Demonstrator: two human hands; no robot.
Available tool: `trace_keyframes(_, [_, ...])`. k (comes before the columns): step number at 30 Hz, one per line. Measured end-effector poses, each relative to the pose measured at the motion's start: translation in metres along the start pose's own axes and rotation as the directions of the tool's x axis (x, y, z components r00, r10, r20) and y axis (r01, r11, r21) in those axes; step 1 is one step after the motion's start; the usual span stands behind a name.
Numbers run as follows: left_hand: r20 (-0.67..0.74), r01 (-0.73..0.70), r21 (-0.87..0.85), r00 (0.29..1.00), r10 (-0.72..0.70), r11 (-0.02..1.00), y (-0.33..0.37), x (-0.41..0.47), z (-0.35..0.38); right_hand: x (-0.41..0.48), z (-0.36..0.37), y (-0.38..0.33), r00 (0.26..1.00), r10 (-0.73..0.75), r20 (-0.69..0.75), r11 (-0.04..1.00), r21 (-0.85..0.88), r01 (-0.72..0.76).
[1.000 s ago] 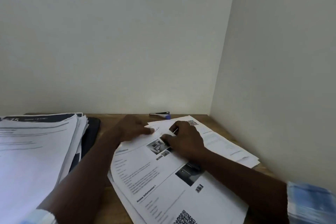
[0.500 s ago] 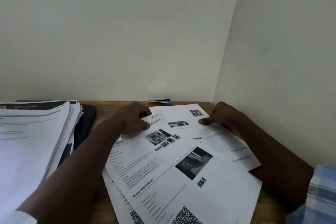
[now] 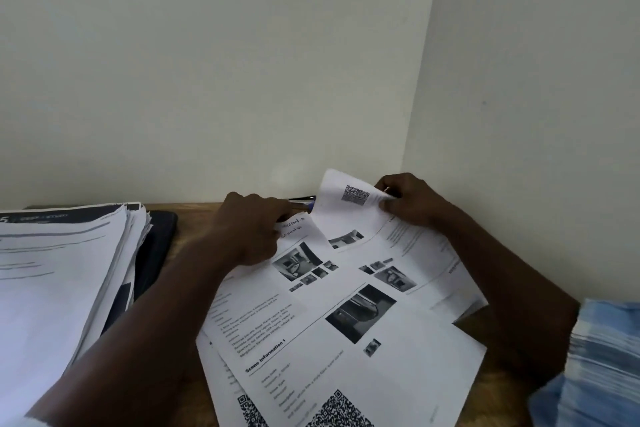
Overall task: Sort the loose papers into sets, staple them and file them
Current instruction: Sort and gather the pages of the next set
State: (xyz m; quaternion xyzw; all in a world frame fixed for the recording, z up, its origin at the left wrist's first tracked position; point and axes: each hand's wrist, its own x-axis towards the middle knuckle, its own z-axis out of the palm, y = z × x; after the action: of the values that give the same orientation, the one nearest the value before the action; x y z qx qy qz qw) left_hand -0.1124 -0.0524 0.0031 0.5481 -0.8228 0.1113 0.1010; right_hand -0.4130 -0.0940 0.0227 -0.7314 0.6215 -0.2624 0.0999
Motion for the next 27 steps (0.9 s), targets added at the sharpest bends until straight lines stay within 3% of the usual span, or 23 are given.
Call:
trace_keyframes(4, [-0.172, -0.072, -0.175, 0.984, 0.041, 0.982, 0.002, -0.003, -0.001, 0.008, 0.014, -0.023, 0.973, -0.186, 0.133, 0.982, 0.052, 0.181])
trace_keyframes(8, [-0.182, -0.077, -0.207, 0.983, 0.039, 0.975, 0.012, -0.004, 0.012, 0.012, 0.037, -0.044, 0.944, -0.325, 0.065, 0.943, 0.105, 0.317])
trace_keyframes(11, [0.023, -0.002, -0.218, 1.000, 0.007, 0.976, 0.014, -0.003, 0.025, 0.009, 0.034, -0.041, 0.976, -0.212, -0.049, 0.976, -0.048, 0.210])
trace_keyframes(13, [0.072, 0.006, -0.213, 0.997, 0.010, 0.977, 0.014, 0.001, 0.032, 0.002, 0.020, -0.025, 0.997, -0.007, -0.080, 0.971, -0.240, -0.012])
trace_keyframes(15, [0.053, 0.001, -0.186, 0.999, 0.009, 0.983, 0.013, 0.006, 0.037, -0.011, 0.003, -0.009, 0.973, 0.232, 0.010, 0.897, -0.388, -0.210])
trace_keyframes(18, [0.037, -0.002, -0.136, 0.999, 0.007, 0.991, 0.017, 0.010, 0.040, -0.034, -0.011, 0.001, 0.873, 0.452, 0.182, 0.814, -0.483, -0.321])
trace_keyframes(23, [-0.008, 0.002, -0.158, 1.000, -0.003, 0.987, 0.019, 0.009, 0.043, -0.028, -0.004, 0.012, 0.886, 0.409, 0.218, 0.897, -0.274, -0.347])
trace_keyframes(27, [-0.049, 0.014, -0.146, 0.999, -0.021, 0.989, 0.018, 0.006, 0.041, -0.028, 0.008, 0.000, 0.918, 0.182, 0.351, 0.977, -0.172, -0.128])
